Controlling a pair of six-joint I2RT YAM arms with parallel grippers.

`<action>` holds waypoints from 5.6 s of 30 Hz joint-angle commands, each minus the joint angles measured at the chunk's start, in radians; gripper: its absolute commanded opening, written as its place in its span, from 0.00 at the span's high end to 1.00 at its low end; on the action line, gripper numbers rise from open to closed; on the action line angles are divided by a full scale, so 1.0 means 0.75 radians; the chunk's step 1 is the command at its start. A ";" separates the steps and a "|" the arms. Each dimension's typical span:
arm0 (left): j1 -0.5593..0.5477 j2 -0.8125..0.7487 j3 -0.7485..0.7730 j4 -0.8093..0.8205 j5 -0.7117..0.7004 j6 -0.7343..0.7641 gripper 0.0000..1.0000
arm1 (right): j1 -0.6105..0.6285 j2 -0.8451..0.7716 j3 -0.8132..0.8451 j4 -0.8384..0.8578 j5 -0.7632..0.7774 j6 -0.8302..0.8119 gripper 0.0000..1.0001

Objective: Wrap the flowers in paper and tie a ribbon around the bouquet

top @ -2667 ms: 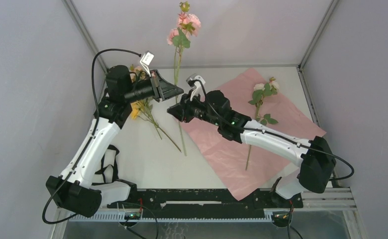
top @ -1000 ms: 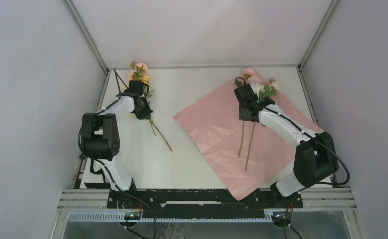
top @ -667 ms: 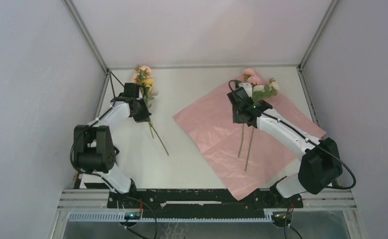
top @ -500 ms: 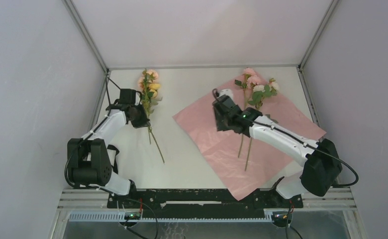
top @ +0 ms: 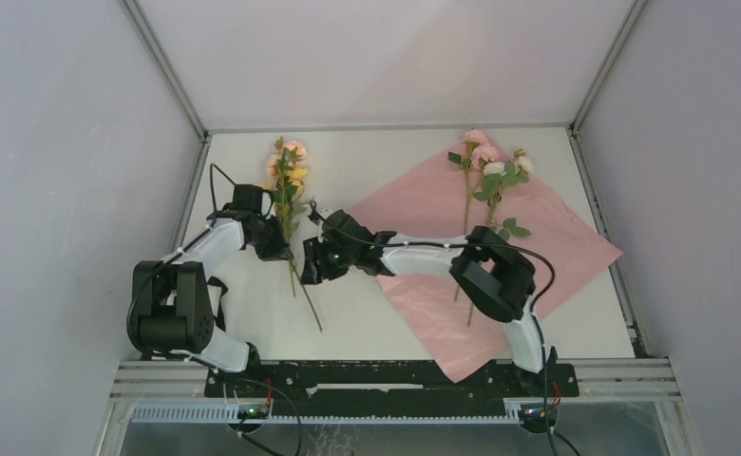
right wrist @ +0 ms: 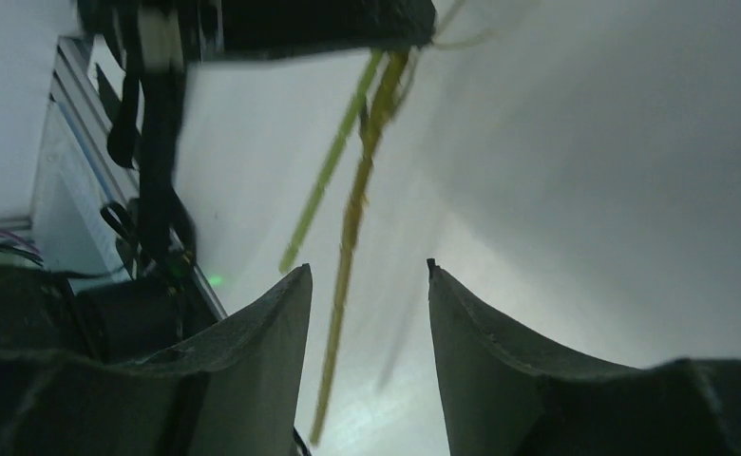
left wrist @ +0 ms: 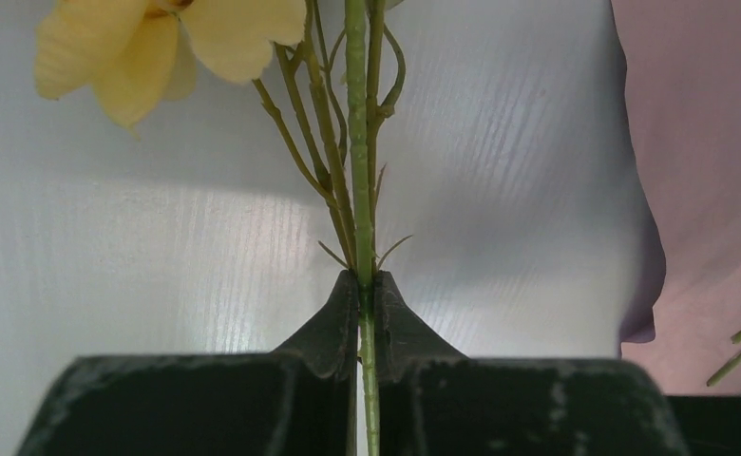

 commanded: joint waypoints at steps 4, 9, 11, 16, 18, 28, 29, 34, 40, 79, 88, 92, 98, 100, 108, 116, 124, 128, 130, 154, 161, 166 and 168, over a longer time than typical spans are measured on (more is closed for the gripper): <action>0.009 -0.052 -0.024 0.031 0.059 -0.004 1.00 | 0.052 0.283 0.368 0.054 -0.101 0.124 0.53; 0.029 -0.068 -0.032 0.031 0.059 -0.005 1.00 | 0.044 0.330 0.396 0.039 -0.067 0.165 0.69; 0.039 -0.071 -0.034 0.033 0.060 -0.002 1.00 | 0.039 0.323 0.381 0.039 -0.067 0.159 0.67; 0.050 -0.074 -0.040 0.038 0.059 -0.006 1.00 | 0.035 0.277 0.324 0.039 -0.114 0.106 0.59; 0.052 -0.077 -0.041 0.037 0.062 -0.005 1.00 | 0.032 0.237 0.280 0.039 -0.122 0.070 0.55; 0.054 -0.068 -0.043 0.042 0.069 -0.007 1.00 | 0.052 0.153 0.154 -0.044 -0.144 -0.067 0.47; 0.055 -0.070 -0.043 0.039 0.067 -0.006 1.00 | 0.055 0.152 0.154 -0.057 -0.150 -0.086 0.47; 0.058 -0.077 -0.044 0.037 0.061 -0.003 1.00 | 0.091 0.115 0.101 -0.144 -0.138 -0.190 0.42; 0.058 -0.061 -0.044 0.038 0.068 -0.009 1.00 | 0.098 0.118 0.045 -0.098 -0.106 -0.162 0.55; 0.697 -0.586 0.508 -0.336 0.523 0.241 0.29 | 0.047 -0.481 0.293 -0.179 0.047 -0.313 1.00; 0.761 -0.647 0.697 -0.323 0.557 0.239 0.24 | -0.047 -0.625 0.152 0.073 0.043 -0.166 1.00; 0.760 -0.656 0.695 -0.311 0.626 0.241 0.24 | -0.032 -0.665 0.130 0.040 0.207 -0.200 1.00; 0.761 -0.636 0.642 -0.296 0.664 0.239 0.24 | -0.035 -0.855 0.065 -0.023 0.346 -0.272 1.00; 0.761 -0.632 0.620 -0.276 0.648 0.243 0.24 | -0.032 -0.938 0.064 -0.037 0.339 -0.315 1.00; 0.747 -0.599 0.510 -0.225 0.613 0.242 0.24 | -0.044 -1.235 0.025 -0.174 0.475 -0.361 1.00; 0.606 -0.600 0.359 -0.185 0.475 0.257 0.24 | -0.384 -1.418 -0.207 -0.519 0.738 -0.107 1.00; 0.369 -0.486 0.236 -0.104 0.167 0.129 0.20 | -0.817 -1.307 -0.676 -0.517 0.744 -0.002 1.00; 0.275 -0.326 0.232 -0.090 0.080 0.078 0.14 | -0.883 -1.144 -0.794 -0.498 0.676 -0.026 1.00; 0.240 -0.219 0.262 -0.082 0.028 0.061 0.12 | -0.891 -1.072 -0.797 -0.538 0.680 -0.030 0.95; -0.004 0.977 1.378 -0.445 -0.639 0.007 0.30 | -0.770 -1.273 -0.723 -0.714 0.716 -0.087 0.39; -0.040 1.081 1.512 -0.574 -0.652 0.069 0.50 | -0.730 -1.298 -0.706 -0.714 0.738 -0.096 0.39; -0.057 1.011 1.401 -0.559 -0.577 0.077 0.46 | -0.717 -1.330 -0.705 -0.738 0.757 -0.096 0.39; -0.065 0.992 1.360 -0.556 -0.524 0.086 0.45 | -0.712 -1.341 -0.707 -0.743 0.762 -0.097 0.39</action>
